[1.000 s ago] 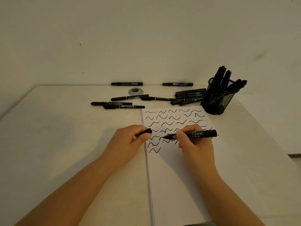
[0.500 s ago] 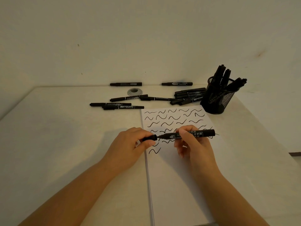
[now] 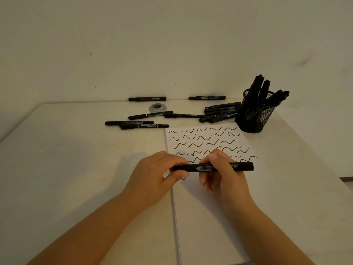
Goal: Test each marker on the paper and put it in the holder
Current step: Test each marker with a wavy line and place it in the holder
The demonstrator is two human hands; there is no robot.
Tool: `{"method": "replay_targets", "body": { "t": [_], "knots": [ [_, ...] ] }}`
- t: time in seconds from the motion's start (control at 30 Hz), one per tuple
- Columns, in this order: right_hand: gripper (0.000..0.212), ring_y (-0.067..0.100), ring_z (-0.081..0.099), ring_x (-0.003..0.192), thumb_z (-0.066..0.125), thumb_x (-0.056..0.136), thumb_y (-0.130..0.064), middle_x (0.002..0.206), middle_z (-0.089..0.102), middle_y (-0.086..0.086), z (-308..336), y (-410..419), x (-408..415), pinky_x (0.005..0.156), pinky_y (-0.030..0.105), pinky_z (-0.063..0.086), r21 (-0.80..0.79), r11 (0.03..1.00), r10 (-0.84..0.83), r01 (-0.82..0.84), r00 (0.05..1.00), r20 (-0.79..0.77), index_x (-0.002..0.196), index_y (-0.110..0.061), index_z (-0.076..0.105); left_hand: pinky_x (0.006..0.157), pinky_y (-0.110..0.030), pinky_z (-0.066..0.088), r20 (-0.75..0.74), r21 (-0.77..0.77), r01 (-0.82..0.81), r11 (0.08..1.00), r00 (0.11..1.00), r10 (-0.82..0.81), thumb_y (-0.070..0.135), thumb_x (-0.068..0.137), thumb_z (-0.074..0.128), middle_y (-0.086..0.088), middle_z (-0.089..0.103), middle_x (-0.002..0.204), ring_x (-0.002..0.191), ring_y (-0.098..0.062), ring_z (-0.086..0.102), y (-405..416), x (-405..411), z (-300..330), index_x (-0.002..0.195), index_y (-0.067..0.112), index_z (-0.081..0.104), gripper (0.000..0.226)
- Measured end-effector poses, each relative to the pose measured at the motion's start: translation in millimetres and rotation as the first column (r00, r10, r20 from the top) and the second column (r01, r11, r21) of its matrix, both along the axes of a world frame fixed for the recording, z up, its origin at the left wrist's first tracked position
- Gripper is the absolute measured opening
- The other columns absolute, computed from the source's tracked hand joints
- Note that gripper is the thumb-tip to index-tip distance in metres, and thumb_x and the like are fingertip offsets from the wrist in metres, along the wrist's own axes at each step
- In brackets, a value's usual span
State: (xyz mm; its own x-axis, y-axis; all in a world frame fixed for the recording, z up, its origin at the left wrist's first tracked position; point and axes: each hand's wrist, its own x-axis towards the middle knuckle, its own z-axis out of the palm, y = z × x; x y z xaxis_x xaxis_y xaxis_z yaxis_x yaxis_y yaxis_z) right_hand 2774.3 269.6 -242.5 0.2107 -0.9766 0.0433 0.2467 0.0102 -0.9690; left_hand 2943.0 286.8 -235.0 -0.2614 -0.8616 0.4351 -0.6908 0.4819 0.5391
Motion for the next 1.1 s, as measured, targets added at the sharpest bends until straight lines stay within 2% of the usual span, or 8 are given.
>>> {"method": "replay_targets", "body": {
  "t": [0.1,0.3,0.4,0.67,0.77,0.87,0.97,1.1],
  "knots": [
    [0.026,0.017,0.042,0.035,0.045,0.078,-0.024,0.044,0.054,0.009,-1,-1,2,0.036,0.020,0.033,0.017,1.000,0.023,-0.025,0.998,0.059,0.058,-0.017,0.061,0.064,-0.019,0.040,-0.033,-0.013,-0.005,1.000,0.999,0.005,0.036,0.083,0.050,0.022,0.055,0.078,0.073,-0.002,0.048,2,-3,1,0.093,0.017,0.068,0.029],
    [0.026,0.017,0.036,0.032,0.042,0.077,-0.024,0.039,0.049,0.007,-5,-2,5,0.038,0.017,0.027,0.023,0.999,0.022,-0.024,0.996,0.089,0.057,-0.016,0.057,0.064,-0.007,0.033,-0.024,-0.020,-0.012,1.000,1.000,0.012,0.037,0.087,0.044,0.020,0.051,0.074,0.070,0.000,0.043,5,-9,3,0.091,0.014,0.069,0.034],
    [0.025,0.018,0.034,0.033,0.042,0.076,-0.022,0.037,0.045,0.007,-7,-2,6,0.039,0.017,0.024,0.006,1.000,-0.003,0.002,0.997,0.075,0.055,-0.015,0.054,0.061,-0.008,0.033,-0.015,-0.001,0.011,1.000,1.000,-0.011,0.036,0.088,0.042,0.020,0.050,0.068,0.066,-0.001,0.043,6,-10,4,0.088,0.015,0.068,0.034],
    [0.029,0.017,0.033,0.033,0.040,0.076,-0.018,0.035,0.043,0.004,-8,1,5,0.038,0.018,0.028,-0.091,0.996,-0.015,0.019,0.999,0.038,0.051,-0.017,0.052,0.050,-0.013,0.030,-0.163,0.170,0.082,0.982,0.985,-0.054,0.041,0.085,0.041,0.015,0.048,0.055,0.053,-0.006,0.044,8,-11,0,0.076,0.016,0.065,0.036],
    [0.028,0.014,0.035,0.034,0.040,0.077,-0.016,0.037,0.046,0.000,-8,3,4,0.038,0.015,0.029,-0.154,0.988,-0.013,0.015,1.000,0.016,0.051,-0.018,0.051,0.049,-0.013,0.029,-0.259,0.282,0.135,0.950,0.964,-0.060,0.037,0.085,0.048,0.014,0.052,0.056,0.050,-0.007,0.042,8,-10,0,0.077,0.032,0.066,0.020],
    [0.026,0.013,0.038,0.036,0.041,0.076,-0.015,0.041,0.049,0.001,-8,5,4,0.039,0.015,0.030,-0.209,0.978,-0.001,-0.002,1.000,-0.012,0.051,-0.017,0.049,0.053,-0.026,0.038,-0.327,0.395,0.186,0.900,0.944,-0.051,0.035,0.083,0.049,0.015,0.054,0.054,0.051,-0.016,0.045,7,-7,0,0.073,0.043,0.063,0.018],
    [0.025,0.009,0.039,0.038,0.042,0.075,-0.019,0.045,0.052,0.002,-7,9,4,0.039,0.016,0.031,-0.275,0.961,0.023,-0.031,0.999,-0.033,0.052,-0.010,0.046,0.054,-0.018,0.039,-0.375,0.492,0.267,0.829,0.924,-0.076,0.032,0.083,0.047,0.014,0.054,0.052,0.049,-0.004,0.046,6,-4,1,0.071,0.039,0.064,0.022],
    [0.029,0.007,0.040,0.039,0.040,0.075,-0.022,0.047,0.052,-0.007,-8,13,6,0.041,0.014,0.033,-0.356,0.933,0.051,-0.058,0.998,-0.030,0.054,-0.003,0.044,0.051,-0.012,0.035,-0.404,0.568,0.385,0.727,0.900,-0.161,0.030,0.084,0.046,0.013,0.053,0.050,0.046,-0.001,0.043,5,1,6,0.073,0.031,0.064,0.022]
  ]
}}
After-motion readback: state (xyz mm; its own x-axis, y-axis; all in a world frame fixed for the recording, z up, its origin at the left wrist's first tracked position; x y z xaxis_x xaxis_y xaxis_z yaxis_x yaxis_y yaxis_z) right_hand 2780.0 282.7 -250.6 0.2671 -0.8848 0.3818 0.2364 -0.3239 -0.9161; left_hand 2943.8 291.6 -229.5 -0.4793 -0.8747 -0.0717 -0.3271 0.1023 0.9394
